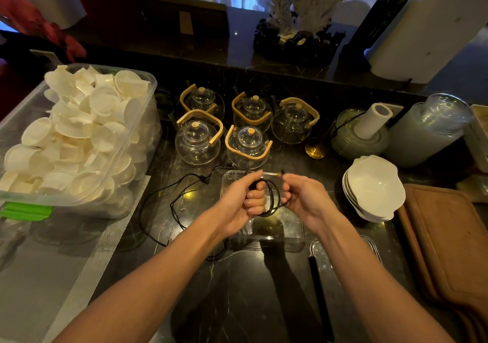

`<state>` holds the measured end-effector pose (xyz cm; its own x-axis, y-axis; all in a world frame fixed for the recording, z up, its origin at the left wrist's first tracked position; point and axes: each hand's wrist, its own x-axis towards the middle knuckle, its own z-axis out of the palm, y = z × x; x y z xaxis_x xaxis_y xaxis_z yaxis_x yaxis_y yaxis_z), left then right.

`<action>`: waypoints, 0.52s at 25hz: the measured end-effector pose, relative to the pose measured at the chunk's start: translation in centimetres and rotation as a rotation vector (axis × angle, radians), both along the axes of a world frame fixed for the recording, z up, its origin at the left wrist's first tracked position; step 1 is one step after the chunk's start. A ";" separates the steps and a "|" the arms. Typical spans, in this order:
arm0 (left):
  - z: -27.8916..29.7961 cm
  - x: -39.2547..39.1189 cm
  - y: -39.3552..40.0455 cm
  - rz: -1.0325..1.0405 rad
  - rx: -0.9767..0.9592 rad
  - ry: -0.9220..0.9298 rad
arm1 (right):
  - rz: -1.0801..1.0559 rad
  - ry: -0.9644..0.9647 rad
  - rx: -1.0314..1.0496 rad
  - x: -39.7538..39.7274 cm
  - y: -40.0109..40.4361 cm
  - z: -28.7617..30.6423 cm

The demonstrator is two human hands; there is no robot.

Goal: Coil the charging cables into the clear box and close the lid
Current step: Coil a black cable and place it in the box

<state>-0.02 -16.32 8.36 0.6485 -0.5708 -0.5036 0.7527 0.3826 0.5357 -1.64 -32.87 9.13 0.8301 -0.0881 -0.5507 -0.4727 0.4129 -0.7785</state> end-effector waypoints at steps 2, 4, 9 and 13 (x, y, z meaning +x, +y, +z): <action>0.2 -0.2 -0.2 -0.023 0.037 -0.041 | 0.189 0.038 -0.046 -0.1 0.2 -0.5; 0.4 -0.5 -0.3 0.008 0.142 -0.091 | 0.289 0.040 -0.113 -0.4 0.2 -0.8; 0.4 -0.7 -0.7 0.116 0.616 -0.373 | 0.312 -0.005 -0.005 -1.2 0.6 -1.0; -0.2 -1.1 -0.8 0.076 0.826 -0.536 | 0.386 -0.003 0.103 -1.6 -0.2 -1.3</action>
<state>-1.13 -17.09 8.13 0.9277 -0.1195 -0.3536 0.3210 -0.2279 0.9192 -3.28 -33.07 7.84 0.7932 0.2863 -0.5375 -0.6059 0.2819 -0.7439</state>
